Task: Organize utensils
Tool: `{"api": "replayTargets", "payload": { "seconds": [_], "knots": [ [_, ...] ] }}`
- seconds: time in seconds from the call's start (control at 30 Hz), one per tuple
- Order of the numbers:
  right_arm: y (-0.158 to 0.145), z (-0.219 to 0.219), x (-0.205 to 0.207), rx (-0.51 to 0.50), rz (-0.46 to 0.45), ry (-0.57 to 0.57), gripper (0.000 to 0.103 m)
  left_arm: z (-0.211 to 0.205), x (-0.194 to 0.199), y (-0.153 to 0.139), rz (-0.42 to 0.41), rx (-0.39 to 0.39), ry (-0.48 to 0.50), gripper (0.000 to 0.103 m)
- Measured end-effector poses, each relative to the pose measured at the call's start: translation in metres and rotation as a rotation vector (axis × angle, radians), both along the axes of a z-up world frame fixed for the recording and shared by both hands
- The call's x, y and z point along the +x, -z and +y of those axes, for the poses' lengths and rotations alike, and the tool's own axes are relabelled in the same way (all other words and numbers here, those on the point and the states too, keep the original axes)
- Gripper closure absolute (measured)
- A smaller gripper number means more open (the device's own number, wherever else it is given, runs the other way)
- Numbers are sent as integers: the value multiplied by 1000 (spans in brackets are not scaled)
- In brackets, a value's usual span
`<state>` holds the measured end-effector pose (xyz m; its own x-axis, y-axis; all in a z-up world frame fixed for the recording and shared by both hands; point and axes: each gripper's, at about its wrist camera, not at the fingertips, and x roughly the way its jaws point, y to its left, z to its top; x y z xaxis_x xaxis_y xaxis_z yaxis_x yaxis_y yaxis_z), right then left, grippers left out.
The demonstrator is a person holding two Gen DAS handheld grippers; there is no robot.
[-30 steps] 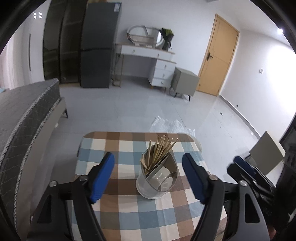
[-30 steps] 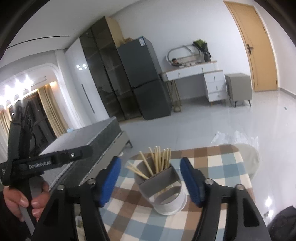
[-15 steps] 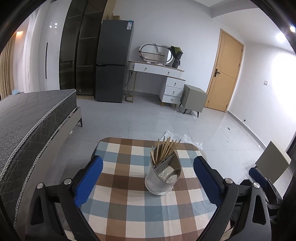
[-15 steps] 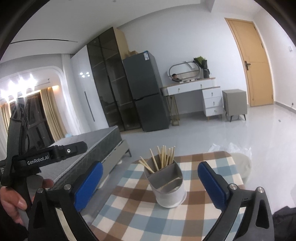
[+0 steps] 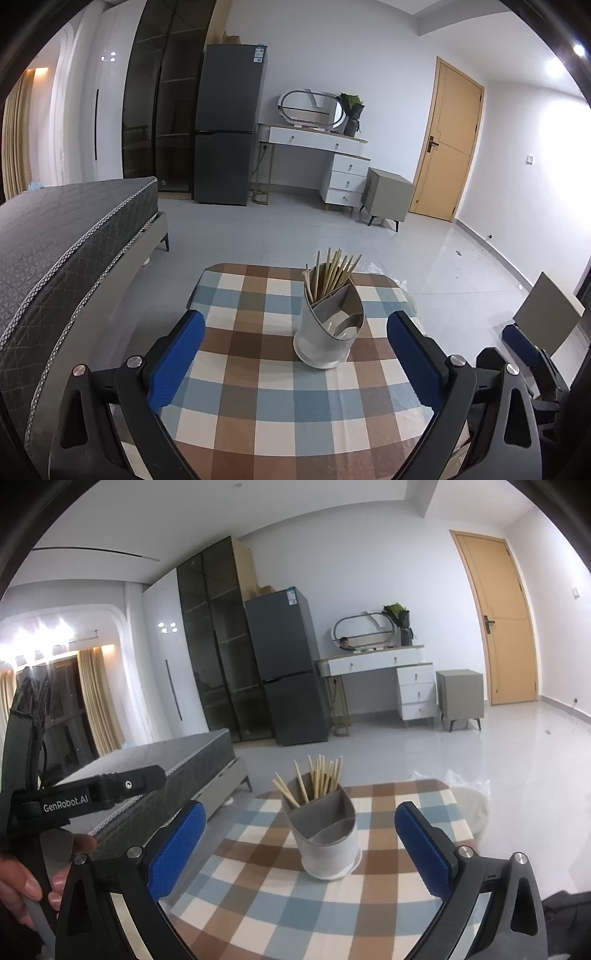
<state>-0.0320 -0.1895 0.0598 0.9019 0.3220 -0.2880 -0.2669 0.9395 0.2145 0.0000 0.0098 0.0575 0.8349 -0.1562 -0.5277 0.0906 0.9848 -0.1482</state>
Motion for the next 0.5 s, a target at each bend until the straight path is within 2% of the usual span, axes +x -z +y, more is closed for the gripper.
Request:
{"api": "replayTargets", "payload": {
  "seconds": [0.5],
  "knots": [
    [0, -7, -14, 22, 1, 32, 0, -2, -13, 4, -4, -5, -10, 7]
  ]
}}
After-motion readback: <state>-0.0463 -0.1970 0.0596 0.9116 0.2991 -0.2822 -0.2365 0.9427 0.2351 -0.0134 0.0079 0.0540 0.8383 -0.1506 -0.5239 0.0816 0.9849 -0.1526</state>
